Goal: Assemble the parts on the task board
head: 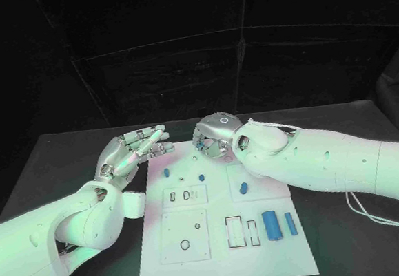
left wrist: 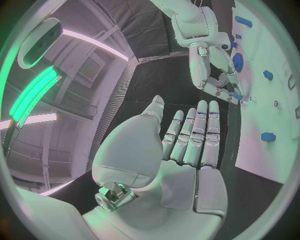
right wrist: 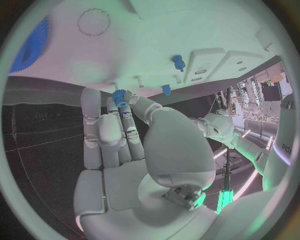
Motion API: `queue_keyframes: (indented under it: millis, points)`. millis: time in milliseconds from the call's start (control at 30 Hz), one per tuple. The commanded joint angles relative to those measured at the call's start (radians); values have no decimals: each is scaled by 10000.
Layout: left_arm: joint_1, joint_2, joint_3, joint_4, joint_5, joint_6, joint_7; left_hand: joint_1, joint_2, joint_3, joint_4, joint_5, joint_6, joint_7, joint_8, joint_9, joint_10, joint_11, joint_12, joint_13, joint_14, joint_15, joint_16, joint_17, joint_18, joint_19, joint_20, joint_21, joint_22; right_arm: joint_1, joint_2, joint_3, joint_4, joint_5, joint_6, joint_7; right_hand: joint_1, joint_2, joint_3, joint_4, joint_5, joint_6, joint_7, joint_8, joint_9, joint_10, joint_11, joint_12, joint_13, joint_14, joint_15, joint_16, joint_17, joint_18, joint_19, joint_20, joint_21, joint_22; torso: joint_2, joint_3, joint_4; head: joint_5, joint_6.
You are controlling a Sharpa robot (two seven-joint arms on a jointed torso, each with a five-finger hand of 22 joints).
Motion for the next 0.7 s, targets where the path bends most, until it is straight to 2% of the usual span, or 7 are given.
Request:
queue_keyframes:
  millis: [33,700]
  points:
    - [22,1,9,-4,-49,107,56,26,81,-2,-62,-28,78,490,-54,5,-20,-2,-47,-1,82,12,-50,-17,121,79,24,-48,-9,28,42,11,14,-15,-393,9,80,-37,63,1,47,-58,37,-38,-11,488,-512,-20,80,192,-48,35,8,-75,-10,-61,34,8,11,4,3,2,-13]
    - [29,31,9,-14,-49,138,23,33,81,0,-80,-29,90,483,-58,6,-17,-5,-51,-1,85,11,-59,-18,121,87,23,-57,-13,31,598,12,-859,-246,-92,-52,38,-73,56,39,42,-112,66,-99,-30,430,-483,-92,80,192,-24,96,63,-81,-27,-41,92,60,15,-10,11,4,-12]
